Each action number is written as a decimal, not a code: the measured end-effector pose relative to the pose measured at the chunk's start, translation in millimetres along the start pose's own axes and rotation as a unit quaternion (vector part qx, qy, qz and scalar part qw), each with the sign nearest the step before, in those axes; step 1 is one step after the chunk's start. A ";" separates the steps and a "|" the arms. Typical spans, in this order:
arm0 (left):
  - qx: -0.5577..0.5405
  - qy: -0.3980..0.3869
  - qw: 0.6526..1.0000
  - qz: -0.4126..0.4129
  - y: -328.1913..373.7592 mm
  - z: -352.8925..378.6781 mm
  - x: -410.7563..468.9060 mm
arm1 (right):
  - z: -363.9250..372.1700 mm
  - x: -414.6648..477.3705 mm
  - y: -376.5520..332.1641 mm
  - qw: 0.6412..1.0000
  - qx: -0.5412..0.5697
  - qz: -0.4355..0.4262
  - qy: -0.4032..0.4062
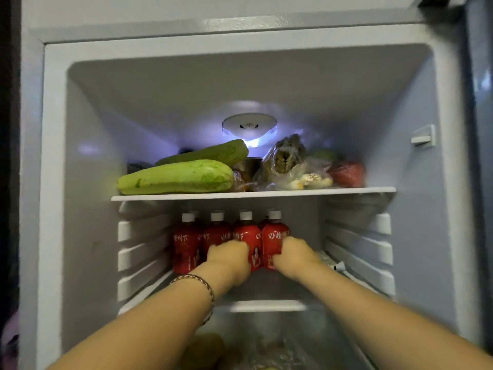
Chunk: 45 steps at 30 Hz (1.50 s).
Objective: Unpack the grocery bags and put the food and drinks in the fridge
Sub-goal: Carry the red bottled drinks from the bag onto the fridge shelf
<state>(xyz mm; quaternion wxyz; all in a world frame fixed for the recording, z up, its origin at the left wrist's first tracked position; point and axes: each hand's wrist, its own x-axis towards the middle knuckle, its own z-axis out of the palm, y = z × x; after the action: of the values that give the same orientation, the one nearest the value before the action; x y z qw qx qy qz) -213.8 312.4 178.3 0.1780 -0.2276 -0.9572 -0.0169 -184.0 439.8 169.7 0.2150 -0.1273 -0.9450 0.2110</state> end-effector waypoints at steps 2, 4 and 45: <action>-0.028 0.026 0.999 0.014 6.0 -10.2 -23.4 | -17.1 -34.5 -3.2 1.000 0.002 -0.018 0.019; -0.066 0.033 0.997 0.027 11.6 -14.4 -42.9 | -27.2 -67.5 -3.8 0.999 -0.003 -0.027 0.037; -0.151 -0.194 0.432 0.868 588.6 -187.7 -1112.1 | -327.7 -1337.5 78.0 0.509 -0.119 0.842 0.132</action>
<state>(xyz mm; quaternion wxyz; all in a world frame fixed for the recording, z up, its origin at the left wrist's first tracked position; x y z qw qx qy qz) 1035.2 340.6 -62.1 -0.1287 -0.9592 -0.2475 0.0467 1148.9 177.9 -69.2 0.0419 -0.9140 -0.3710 0.1589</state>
